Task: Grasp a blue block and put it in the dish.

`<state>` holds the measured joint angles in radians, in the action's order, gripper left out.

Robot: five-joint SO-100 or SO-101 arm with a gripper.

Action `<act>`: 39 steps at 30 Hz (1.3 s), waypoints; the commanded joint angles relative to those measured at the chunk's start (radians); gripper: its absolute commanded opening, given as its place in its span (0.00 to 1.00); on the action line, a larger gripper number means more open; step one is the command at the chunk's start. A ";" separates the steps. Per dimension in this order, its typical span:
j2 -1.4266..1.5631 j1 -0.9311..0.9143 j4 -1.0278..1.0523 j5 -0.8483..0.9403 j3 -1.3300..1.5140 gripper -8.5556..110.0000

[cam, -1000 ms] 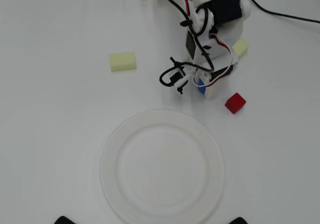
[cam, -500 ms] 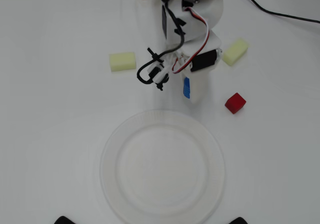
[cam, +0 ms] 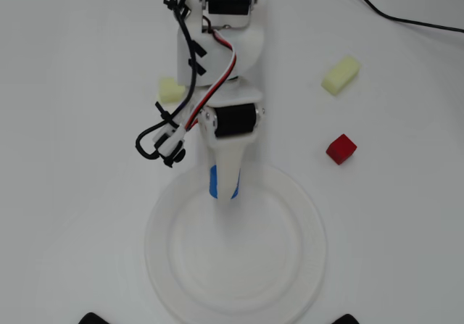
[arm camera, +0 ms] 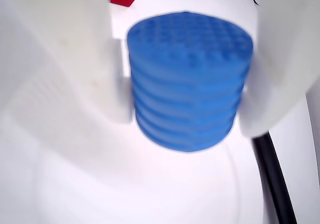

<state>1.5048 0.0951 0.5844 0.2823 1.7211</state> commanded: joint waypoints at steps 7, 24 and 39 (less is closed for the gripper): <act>-0.195 0.000 -0.031 -0.005 -0.150 0.07; -0.164 0.000 0.074 0.018 -0.144 0.28; 0.644 0.005 0.476 -0.028 0.172 0.41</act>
<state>1.9297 0.0905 1.0446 0.2485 1.7457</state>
